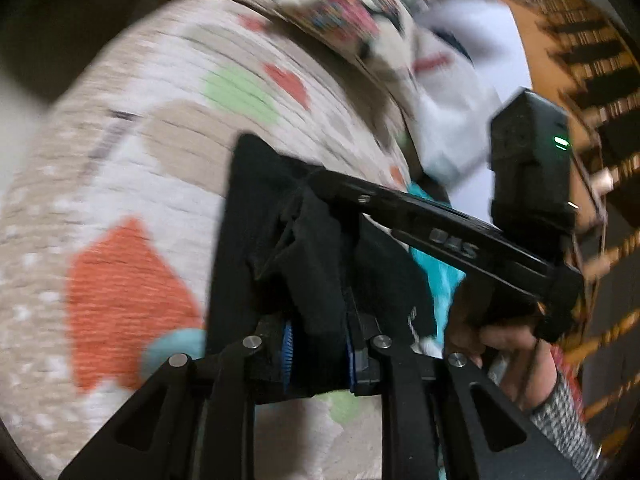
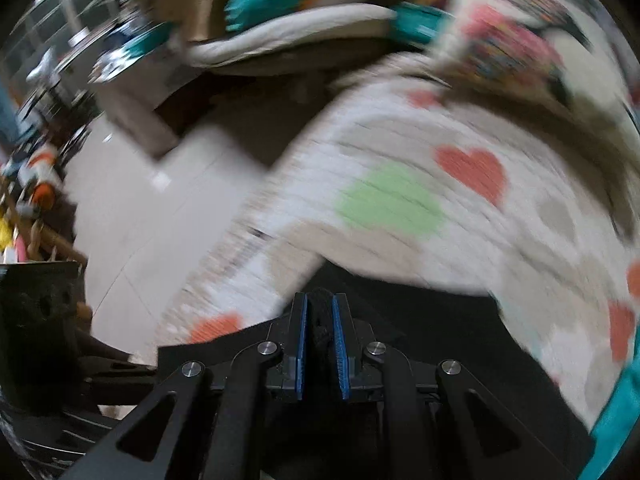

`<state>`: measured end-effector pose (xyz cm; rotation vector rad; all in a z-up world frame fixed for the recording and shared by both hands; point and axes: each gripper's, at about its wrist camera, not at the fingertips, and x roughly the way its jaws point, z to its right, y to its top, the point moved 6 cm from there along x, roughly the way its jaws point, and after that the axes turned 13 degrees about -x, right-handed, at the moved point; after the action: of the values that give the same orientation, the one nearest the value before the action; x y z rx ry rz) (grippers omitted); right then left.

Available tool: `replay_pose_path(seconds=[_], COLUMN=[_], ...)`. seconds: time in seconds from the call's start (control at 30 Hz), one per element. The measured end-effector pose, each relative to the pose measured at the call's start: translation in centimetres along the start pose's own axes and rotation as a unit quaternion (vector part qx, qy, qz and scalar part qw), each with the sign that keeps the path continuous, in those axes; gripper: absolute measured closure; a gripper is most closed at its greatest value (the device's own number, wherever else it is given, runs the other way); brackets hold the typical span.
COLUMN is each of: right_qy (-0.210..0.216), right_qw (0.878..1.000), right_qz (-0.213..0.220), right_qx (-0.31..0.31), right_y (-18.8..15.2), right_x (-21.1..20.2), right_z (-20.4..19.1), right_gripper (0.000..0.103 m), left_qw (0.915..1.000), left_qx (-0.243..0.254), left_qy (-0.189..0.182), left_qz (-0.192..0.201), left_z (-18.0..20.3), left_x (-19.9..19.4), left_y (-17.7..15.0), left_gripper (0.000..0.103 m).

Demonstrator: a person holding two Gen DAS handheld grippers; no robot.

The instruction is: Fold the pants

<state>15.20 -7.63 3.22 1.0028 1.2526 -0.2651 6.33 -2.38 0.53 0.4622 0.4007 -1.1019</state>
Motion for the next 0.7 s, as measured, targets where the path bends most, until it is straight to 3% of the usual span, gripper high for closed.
replay_pose_path(seconds=[0.07, 0.13, 0.23, 0.27, 0.37, 0.47, 0.57, 0.63, 0.7], right_qy=[-0.015, -0.040, -0.087, -0.117, -0.154, -0.106, -0.027, 0.003, -0.023], right_qw=[0.999, 0.998, 0.991, 0.986, 0.975, 0.977, 0.982, 0.983, 0.987], right_qz=[-0.009, -0.019, -0.014, -0.010, 0.019, 0.074, 0.098, 0.093, 0.062], right_qx=[0.032, 0.049, 0.097, 0.118, 0.157, 0.167, 0.161, 0.160, 0.143], right_y=[-2.9, -5.0, -7.3, -7.8, -7.9, -6.3, -4.5, -3.6, -2.9], right_x=[-0.3, -0.5, -2.1, -3.2, -5.9, -7.8, -7.2, -5.7, -3.8], right_z=[2.5, 4.6, 8.1, 9.4, 10.8, 8.8, 5.2, 3.4, 2.2], right_gripper=[0.089, 0.088, 0.046, 0.045, 0.045, 0.047, 0.053, 0.053, 0.053], left_qw=[0.9993, 0.9976, 0.9941, 0.9932, 0.9942, 0.9984, 0.9996, 0.9988, 0.9981], left_qx=[0.019, 0.035, 0.073, 0.081, 0.086, 0.049, 0.006, -0.008, -0.017], left_qy=[-0.007, -0.018, -0.032, -0.036, -0.028, -0.002, 0.028, 0.049, 0.058], left_qz=[-0.033, -0.056, -0.073, -0.075, -0.057, -0.029, -0.008, 0.004, 0.015], left_z=[1.2, 2.2, 3.6, 3.8, 3.3, 1.6, -0.7, -1.8, -2.4], left_x=[1.4, 1.9, 1.4, 1.0, -0.4, -1.2, -2.0, -2.4, -2.7], left_y=[-1.4, -2.6, -3.7, -3.9, -3.5, -1.9, -0.6, -0.1, 0.4], left_gripper=[0.082, 0.073, 0.066, 0.065, 0.064, 0.064, 0.064, 0.064, 0.064])
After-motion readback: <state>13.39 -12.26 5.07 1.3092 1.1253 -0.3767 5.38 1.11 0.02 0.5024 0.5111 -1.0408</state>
